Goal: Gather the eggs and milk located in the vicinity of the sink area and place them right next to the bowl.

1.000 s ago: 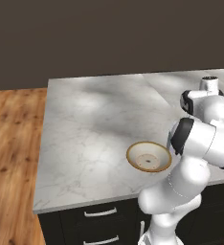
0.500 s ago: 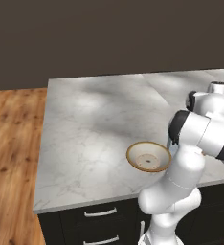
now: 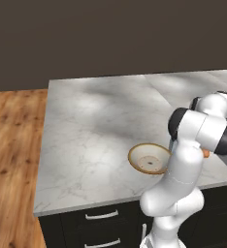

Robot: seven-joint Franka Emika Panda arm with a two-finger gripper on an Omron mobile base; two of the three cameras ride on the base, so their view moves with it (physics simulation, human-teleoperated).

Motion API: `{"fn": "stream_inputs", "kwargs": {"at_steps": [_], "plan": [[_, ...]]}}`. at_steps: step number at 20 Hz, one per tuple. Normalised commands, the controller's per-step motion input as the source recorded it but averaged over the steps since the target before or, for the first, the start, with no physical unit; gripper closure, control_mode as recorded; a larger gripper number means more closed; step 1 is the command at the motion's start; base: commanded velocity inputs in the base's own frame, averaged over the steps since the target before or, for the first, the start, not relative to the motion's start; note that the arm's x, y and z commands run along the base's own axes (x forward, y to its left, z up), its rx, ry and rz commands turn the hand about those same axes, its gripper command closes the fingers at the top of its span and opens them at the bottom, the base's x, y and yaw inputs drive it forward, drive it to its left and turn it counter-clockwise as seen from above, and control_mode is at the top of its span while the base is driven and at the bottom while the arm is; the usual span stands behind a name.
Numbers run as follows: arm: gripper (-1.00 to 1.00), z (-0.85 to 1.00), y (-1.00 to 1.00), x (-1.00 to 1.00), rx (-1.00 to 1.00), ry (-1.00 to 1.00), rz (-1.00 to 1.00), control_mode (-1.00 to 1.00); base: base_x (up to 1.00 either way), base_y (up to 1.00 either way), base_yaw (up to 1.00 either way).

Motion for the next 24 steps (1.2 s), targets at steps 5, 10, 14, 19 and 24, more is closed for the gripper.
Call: {"fn": "stream_inputs", "kwargs": {"at_steps": [5, 10, 14, 19, 24], "plan": [[-1.0, -0.5, 0.0, 0.0, 0.0, 0.03, 0.0, -1.0, 0.0, 0.0, 0.0], [-1.0, -0.23, 0.0, 0.0, 0.06, 0.0, 0.0, -1.0, 0.0, 0.0, 0.0], [-1.0, -0.28, 0.0, 0.0, 0.07, 0.01, 0.0, -1.0, 0.0, 0.0, 0.0], [-1.0, -0.3, 0.0, 0.0, 0.08, 0.03, 0.0, -1.0, 0.0, 0.0, 0.0], [1.0, -0.2, 0.0, 0.0, 0.05, 0.01, 0.0, -1.0, 0.0, 0.0, 0.0]]}}
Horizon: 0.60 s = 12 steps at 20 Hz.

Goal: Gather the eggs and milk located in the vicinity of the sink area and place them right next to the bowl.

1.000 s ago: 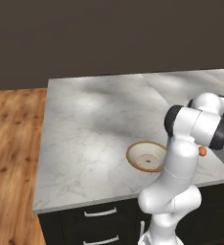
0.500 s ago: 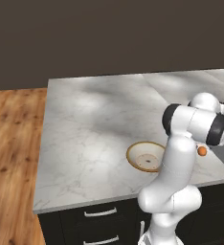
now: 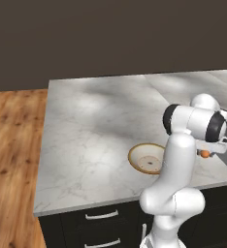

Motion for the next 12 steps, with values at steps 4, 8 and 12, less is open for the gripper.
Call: {"fn": "stream_inputs", "kwargs": {"at_steps": [4, 8, 12], "plan": [[1.0, 0.0, 0.0, -0.02, 0.0, 0.0, 0.0, -1.0, 0.0, 0.0, 0.0], [1.0, 0.05, 0.0, -0.74, 0.0, -0.14, 0.09, -1.0, 0.0, 0.0, 0.0], [1.0, 0.0, 0.47, -1.0, -0.03, -0.17, 0.36, -1.0, 0.0, 0.0, 0.0]]}}
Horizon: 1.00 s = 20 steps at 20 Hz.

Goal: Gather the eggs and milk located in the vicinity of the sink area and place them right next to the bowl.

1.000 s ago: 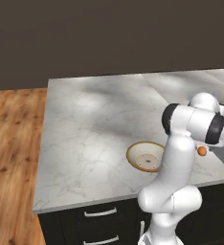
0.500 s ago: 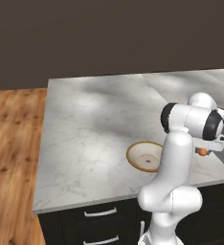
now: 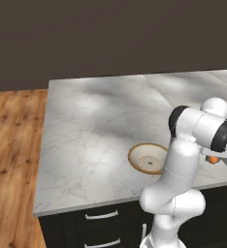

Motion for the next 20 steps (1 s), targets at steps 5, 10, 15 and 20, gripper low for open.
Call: {"fn": "stream_inputs", "kwargs": {"at_steps": [5, 10, 15, 20], "plan": [[1.0, 0.0, 0.99, -0.47, -0.11, -0.17, 0.49, -1.0, 0.0, 0.0, 0.0], [1.0, 0.0, 0.84, -0.12, -0.08, -0.29, 0.48, -1.0, 0.0, 0.0, 0.0], [1.0, -0.03, 0.39, 0.01, 0.0, -0.24, 0.25, -1.0, 0.0, 0.0, 0.0], [1.0, -0.02, 0.13, 0.22, 0.0, -0.07, 0.11, -1.0, 0.0, 0.0, 0.0]]}}
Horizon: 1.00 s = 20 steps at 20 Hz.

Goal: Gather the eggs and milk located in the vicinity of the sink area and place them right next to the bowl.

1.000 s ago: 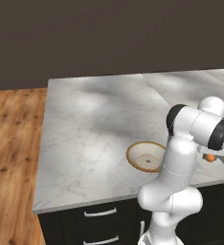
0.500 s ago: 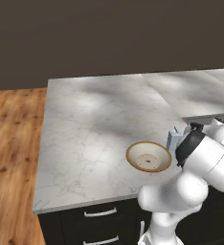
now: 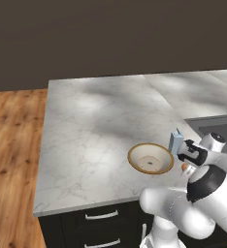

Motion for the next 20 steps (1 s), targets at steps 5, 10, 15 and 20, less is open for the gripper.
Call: {"fn": "stream_inputs", "kwargs": {"at_steps": [5, 10, 15, 20], "plan": [[1.0, 0.0, 0.06, 0.27, 0.02, -0.09, 0.07, -1.0, 0.0, 0.0, 0.0], [1.0, 0.0, 0.0, 0.25, 0.04, -0.1, 0.0, -1.0, 0.0, 0.0, 0.0], [1.0, -0.01, 0.13, 0.13, 0.02, -0.05, 0.01, -1.0, 0.0, 0.0, 0.0], [1.0, -0.02, 0.07, 0.27, 0.0, -0.04, 0.0, -1.0, 0.0, 0.0, 0.0]]}}
